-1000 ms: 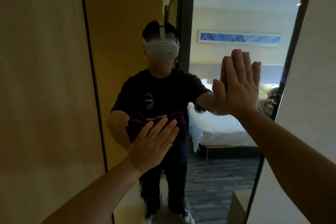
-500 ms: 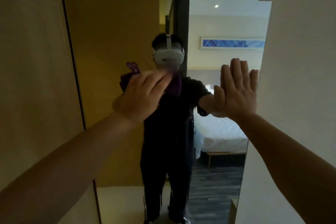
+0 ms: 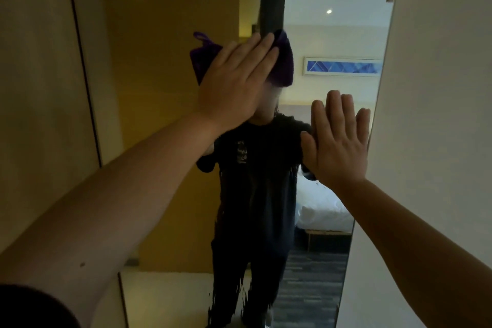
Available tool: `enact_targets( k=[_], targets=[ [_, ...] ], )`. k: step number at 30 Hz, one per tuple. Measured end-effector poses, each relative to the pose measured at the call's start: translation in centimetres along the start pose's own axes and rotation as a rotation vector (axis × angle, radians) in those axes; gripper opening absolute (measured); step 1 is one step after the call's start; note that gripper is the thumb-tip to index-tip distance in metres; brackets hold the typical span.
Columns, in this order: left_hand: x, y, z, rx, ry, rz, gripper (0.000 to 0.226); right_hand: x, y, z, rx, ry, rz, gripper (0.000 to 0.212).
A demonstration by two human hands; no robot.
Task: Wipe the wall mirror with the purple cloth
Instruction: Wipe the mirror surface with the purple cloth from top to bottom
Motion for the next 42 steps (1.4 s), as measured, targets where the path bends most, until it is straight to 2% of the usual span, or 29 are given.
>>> enact_targets(
  k=[6,13,15,19,23,27,30,33,37,42],
  targets=[
    [-1.4,-4.3,-10.3,0.099,0.039,-0.035,0.051,0.0,0.0,-0.1,0.001,-0.04,-0.002,0.06],
    [-2.3,-9.5,-21.9,0.127,0.098,-0.137,0.053,0.0,0.0,0.0,0.003,-0.098,0.005,0.062],
    [-2.4,-10.7,-24.3,0.123,0.115,-0.136,0.056,-0.1,0.1,0.0,0.008,-0.099,0.003,0.063],
    [-3.1,-11.5,-25.5,0.11,0.103,-0.176,0.046,-0.8,0.4,0.1,0.027,-0.08,-0.003,0.063],
    [-3.3,-11.1,-24.4,0.11,0.134,-0.224,0.04,-1.7,-0.1,0.2,0.005,0.017,0.013,0.061],
    [-3.6,-10.3,-22.6,0.153,0.142,-0.282,0.041,-2.7,-2.8,-0.2,-0.002,0.073,-0.072,0.059],
    [-3.7,-8.7,-19.2,0.054,0.099,-0.262,0.047,-2.1,-3.8,-0.6,0.003,0.127,-0.093,0.06],
    [-3.3,-5.7,-12.1,-0.102,-0.038,-0.221,0.046,-1.6,-3.7,-0.7,0.002,0.117,-0.078,0.059],
    [-1.8,-2.9,-0.6,-0.217,-0.177,-0.207,0.045,-1.2,-4.1,-0.9,-0.019,0.099,-0.061,0.057],
    [1.4,-2.5,10.1,-0.175,-0.209,-0.063,0.044,-1.3,-4.5,-0.7,-0.056,0.087,0.009,0.058]
  ],
)
Point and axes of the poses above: each hand's wrist, its own z-axis towards the middle knuckle, its own x-axis out of the palm, y = z × x, the point moved 6 cm from there along z, towards the middle knuckle, and after that the axes turned 15 degrees about -y, right-handed, at the moved point
